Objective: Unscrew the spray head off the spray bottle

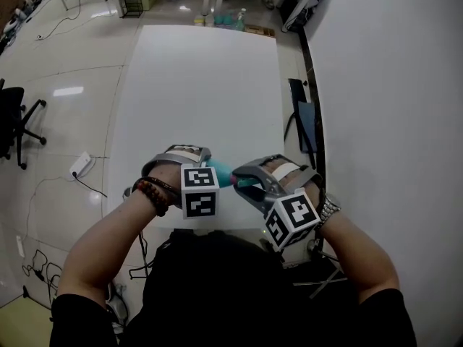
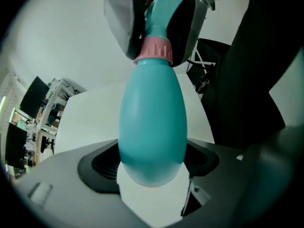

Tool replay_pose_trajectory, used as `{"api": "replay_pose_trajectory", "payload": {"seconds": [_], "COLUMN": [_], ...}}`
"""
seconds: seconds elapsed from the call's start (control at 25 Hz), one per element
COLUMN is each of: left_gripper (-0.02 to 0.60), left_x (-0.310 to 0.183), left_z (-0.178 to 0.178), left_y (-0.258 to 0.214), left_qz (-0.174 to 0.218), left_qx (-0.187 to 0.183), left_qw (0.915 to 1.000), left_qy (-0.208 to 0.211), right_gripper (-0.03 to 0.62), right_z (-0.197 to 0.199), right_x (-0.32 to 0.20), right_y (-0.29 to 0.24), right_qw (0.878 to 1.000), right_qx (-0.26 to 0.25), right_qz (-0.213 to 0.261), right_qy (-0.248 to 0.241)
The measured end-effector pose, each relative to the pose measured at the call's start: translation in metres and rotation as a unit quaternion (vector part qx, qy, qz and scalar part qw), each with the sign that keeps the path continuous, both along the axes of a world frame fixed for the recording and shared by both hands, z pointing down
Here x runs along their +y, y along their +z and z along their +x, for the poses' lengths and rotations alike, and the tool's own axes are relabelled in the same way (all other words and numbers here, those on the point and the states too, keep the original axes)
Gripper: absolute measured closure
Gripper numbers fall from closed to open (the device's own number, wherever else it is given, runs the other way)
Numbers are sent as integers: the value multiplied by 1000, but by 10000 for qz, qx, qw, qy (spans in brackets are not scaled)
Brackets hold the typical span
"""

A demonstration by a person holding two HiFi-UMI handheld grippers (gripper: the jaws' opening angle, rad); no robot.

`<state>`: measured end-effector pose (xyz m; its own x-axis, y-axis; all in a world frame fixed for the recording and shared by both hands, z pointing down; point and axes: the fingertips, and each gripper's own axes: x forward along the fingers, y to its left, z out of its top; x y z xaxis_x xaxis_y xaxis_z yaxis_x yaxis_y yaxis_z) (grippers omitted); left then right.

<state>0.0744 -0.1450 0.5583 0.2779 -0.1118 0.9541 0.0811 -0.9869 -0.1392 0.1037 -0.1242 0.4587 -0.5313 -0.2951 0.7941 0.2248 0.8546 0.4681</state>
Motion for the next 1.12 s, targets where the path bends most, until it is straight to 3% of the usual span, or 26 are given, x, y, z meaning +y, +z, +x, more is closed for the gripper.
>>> {"api": "replay_pose_trajectory", "payload": {"seconds": [0.12, 0.28, 0.48, 0.72, 0.76, 0.8, 0.96, 1.12], "left_gripper": [158, 158, 158, 160, 160, 160, 160, 160], "left_x": [10, 16, 15, 9, 6, 4, -5, -16], "left_z": [-1, -2, -4, -3, -2, -2, -3, -5], "left_y": [2, 3, 0, -2, -3, -5, -8, -9], "left_qz": [-169, -269, -238, 8, 48, 92, 324, 682], "left_qx": [-69, -145, -200, -212, -178, -144, -78, -98], "left_qw": [9997, 9992, 9991, 9996, 9997, 9998, 9994, 9974], "left_qy": [150, 256, 294, 186, 138, 88, -88, -203], "right_gripper": [474, 474, 474, 473, 458, 402, 357, 344], "right_z": [2, 3, -5, 3, 5, 6, 8, 9], "right_x": [9, 16, 18, 14, 12, 11, 7, -2], "right_y": [3, 7, -1, 3, 4, 3, -5, -24], "right_qw": [9954, 9780, 9698, 9806, 9837, 9869, 9961, 9959], "right_qx": [393, 735, 668, 578, 535, 459, 4, -662], "right_qz": [672, 1552, 1945, 1656, 1543, 1411, 877, 281], "right_qy": [-561, -1188, -1312, -872, -756, -637, -112, 553]}}
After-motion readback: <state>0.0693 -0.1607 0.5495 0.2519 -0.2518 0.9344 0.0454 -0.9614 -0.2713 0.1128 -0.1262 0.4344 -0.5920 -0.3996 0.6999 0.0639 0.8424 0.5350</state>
